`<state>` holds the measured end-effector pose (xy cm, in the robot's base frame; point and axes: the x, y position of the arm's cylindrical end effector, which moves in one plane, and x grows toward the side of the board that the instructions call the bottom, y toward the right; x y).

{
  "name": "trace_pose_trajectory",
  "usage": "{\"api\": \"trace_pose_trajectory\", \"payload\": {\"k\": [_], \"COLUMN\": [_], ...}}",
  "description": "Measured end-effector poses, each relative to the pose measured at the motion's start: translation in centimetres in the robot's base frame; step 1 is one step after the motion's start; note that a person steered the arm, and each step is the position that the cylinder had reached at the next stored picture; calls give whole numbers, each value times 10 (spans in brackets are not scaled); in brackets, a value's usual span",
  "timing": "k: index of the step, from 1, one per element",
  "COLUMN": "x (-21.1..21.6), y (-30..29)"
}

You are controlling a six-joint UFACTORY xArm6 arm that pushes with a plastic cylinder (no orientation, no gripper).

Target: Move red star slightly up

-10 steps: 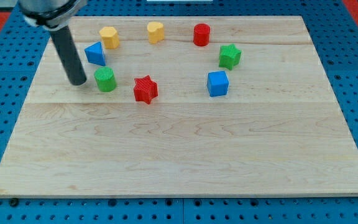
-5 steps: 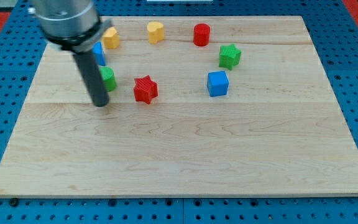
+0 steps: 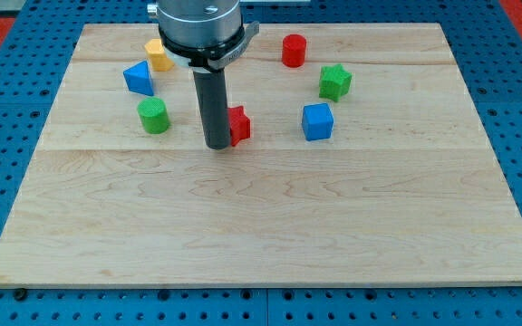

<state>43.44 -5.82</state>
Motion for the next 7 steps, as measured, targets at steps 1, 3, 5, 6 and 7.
{"api": "trace_pose_trajectory", "payload": {"k": [1, 3, 5, 6, 7], "x": [-1, -2, -28, -10, 17], "y": [0, 2, 5, 5, -6]}}
